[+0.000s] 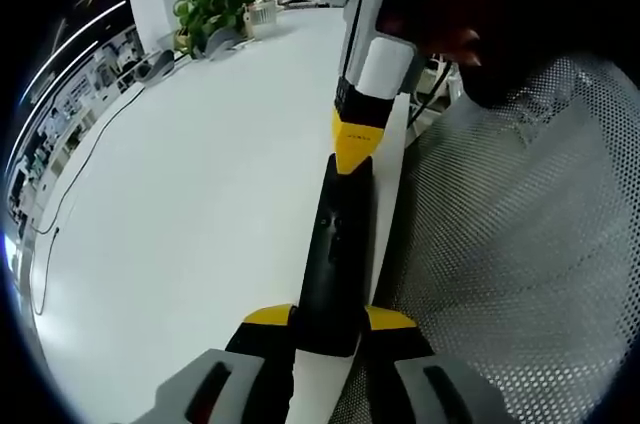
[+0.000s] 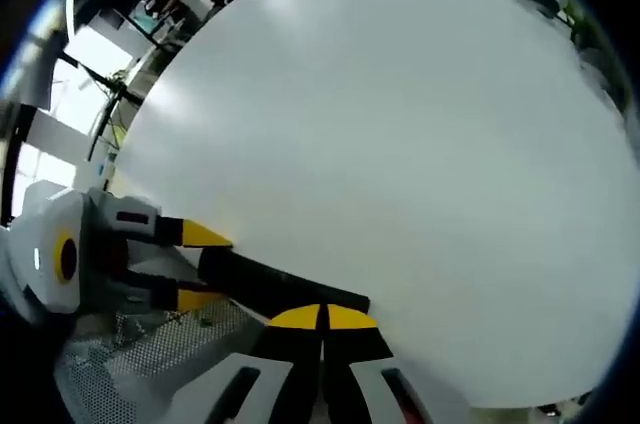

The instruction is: Press the specified remote control buttons in sequence, fully releasing each button before pressing the next.

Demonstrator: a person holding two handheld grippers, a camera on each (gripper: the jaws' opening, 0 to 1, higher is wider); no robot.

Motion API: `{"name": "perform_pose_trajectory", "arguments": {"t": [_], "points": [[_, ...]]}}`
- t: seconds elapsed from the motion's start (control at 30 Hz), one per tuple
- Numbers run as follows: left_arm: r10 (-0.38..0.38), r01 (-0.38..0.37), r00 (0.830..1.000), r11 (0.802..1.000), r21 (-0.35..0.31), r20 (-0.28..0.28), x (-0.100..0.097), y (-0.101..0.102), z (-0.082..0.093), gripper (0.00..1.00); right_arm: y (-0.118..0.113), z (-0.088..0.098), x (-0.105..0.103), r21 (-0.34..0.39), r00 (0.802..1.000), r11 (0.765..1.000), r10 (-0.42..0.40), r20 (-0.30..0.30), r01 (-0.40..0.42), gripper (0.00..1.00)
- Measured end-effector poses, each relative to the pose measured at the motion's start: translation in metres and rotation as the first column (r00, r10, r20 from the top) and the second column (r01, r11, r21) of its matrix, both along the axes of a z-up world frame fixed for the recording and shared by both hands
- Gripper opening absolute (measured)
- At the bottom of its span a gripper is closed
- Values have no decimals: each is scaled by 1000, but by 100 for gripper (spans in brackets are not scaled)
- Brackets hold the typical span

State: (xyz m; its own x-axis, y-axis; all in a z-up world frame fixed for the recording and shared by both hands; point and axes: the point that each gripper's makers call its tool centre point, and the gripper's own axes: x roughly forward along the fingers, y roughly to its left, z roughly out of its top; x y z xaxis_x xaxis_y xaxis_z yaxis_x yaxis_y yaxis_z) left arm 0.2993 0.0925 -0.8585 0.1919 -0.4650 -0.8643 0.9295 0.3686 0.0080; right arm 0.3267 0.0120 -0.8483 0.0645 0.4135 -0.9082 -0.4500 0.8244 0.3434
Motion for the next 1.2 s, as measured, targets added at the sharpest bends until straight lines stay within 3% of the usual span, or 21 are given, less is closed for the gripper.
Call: {"name": "perform_pose_trajectory", "arguments": {"t": [0.2, 0.47, 1.03, 1.2], "points": [[-2, 2, 1000, 1000, 0, 0, 0, 0, 0, 25, 12, 4, 0, 58, 1000, 998, 4, 0, -4, 0], [-2, 2, 1000, 1000, 6, -1, 1, -1, 0, 25, 19, 3, 3, 69, 999, 997, 23, 32, -25, 0], [10, -10, 1000, 1000, 4, -6, 2, -2, -1, 25, 19, -4, 3, 28, 999, 999, 22, 43, -23, 0], [8, -8, 1000, 1000, 9, -8, 3, -2, -1, 25, 21, -3, 2, -1, 995, 998, 66, 74, -66, 0]]}}
